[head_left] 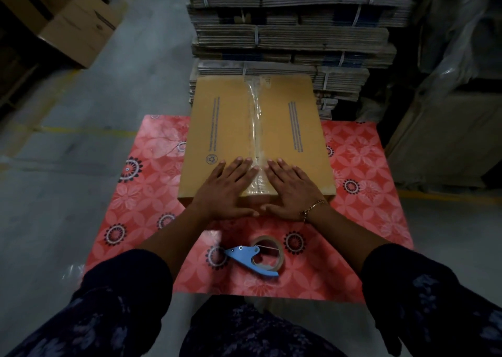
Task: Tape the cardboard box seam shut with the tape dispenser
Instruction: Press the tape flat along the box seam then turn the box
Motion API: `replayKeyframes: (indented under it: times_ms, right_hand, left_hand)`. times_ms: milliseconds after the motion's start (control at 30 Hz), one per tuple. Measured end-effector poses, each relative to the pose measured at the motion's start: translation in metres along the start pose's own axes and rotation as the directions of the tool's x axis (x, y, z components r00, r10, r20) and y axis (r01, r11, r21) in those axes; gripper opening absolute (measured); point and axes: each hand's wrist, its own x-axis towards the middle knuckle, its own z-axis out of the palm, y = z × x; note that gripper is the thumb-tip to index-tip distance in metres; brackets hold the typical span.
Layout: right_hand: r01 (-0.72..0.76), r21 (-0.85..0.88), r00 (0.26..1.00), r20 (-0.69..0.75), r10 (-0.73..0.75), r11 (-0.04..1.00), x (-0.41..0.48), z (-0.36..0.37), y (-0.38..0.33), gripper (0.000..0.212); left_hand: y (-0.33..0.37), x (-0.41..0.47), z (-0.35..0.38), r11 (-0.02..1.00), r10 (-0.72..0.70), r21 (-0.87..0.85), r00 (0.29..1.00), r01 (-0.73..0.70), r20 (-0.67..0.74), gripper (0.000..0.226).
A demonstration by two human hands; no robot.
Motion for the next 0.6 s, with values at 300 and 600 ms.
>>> replayKeyframes:
  times_ms: [300,600]
  right_hand:
    - [-0.431,0.487,0.862,-0.028,0.507,0.760,-0.044,0.015,0.062,0.090]
    - [-0.484,0.861,0.728,0.297,0.618,0.156,-0.029,0.000,0.068,0.058]
  left_hand:
    - [-0.031,-0.053,0.002,0.706,-0.623,-0.367,0.777,0.606,0.087,0.094]
    - [-0.036,-0.049,0.001,0.066,-0.799,-0.841,0.533,0.537,0.278,0.078]
